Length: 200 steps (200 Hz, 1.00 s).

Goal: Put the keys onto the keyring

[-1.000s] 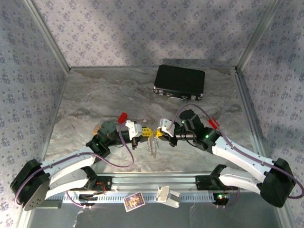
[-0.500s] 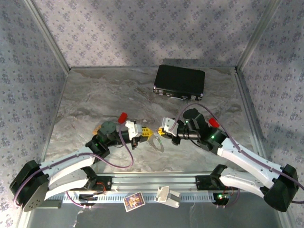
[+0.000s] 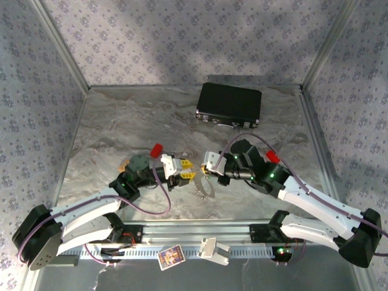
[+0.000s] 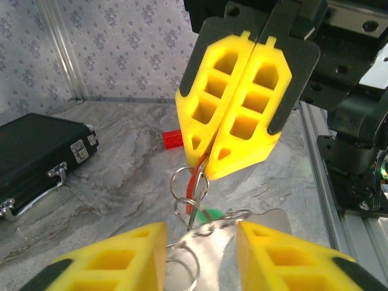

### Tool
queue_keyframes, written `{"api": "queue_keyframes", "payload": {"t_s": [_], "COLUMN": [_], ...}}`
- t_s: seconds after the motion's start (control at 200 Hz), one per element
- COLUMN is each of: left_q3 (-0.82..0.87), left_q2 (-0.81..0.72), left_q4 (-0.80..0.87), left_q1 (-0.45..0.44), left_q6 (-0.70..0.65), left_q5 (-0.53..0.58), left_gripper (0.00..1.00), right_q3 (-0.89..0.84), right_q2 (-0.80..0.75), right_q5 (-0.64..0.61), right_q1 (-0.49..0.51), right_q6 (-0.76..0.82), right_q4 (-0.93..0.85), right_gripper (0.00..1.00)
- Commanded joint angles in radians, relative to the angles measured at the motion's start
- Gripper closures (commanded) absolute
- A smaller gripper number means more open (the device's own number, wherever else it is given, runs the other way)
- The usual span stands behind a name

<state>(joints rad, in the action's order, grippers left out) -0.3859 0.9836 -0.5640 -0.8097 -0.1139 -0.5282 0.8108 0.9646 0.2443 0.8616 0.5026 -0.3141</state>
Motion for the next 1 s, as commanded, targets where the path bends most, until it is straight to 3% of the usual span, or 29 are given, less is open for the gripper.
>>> {"api": "queue_keyframes", "payload": {"t_s": [0.0,0.16,0.345,0.515,0.7,0.994], "left_q3": [-0.005,0.02,0.031,-0.018,0.056,0.091], "left_q2": [-0.041,-0.108,-0.207,-0.318,-0.464,-0.455], "left_q4": [-0.031,-0.037,0.04,0.305,0.406,0.412], "left_q1": [0.003,0.005,0.024,0.21,0.436,0.472], "left_q6": [0.008,0.01,0.034,0.268,0.532,0.555], "left_q5": [0.024,0.177,0.595,0.878,0.921,0.911], "left_gripper": [0.59,0.56,0.47,0.41,0.37,0.37], "right_q3": [0.051,0.087,0.164,0.183,0.05,-0.05], "right_q2": [-0.006,0.014,0.082,0.185,0.262,0.186], "right_q5": [-0.065,-0.104,-0.082,-0.018,-0.04,-0.171], "right_q1": [0.016,0.041,0.087,0.127,0.103,-0.017], "right_q6": [0.019,0.042,0.064,0.028,-0.072,0.052], "right_q4": [-0.002,-0.011,0.019,0.195,0.425,0.083], "right_gripper": [1.0,1.0,1.0,1.0,1.0,1.0]}}
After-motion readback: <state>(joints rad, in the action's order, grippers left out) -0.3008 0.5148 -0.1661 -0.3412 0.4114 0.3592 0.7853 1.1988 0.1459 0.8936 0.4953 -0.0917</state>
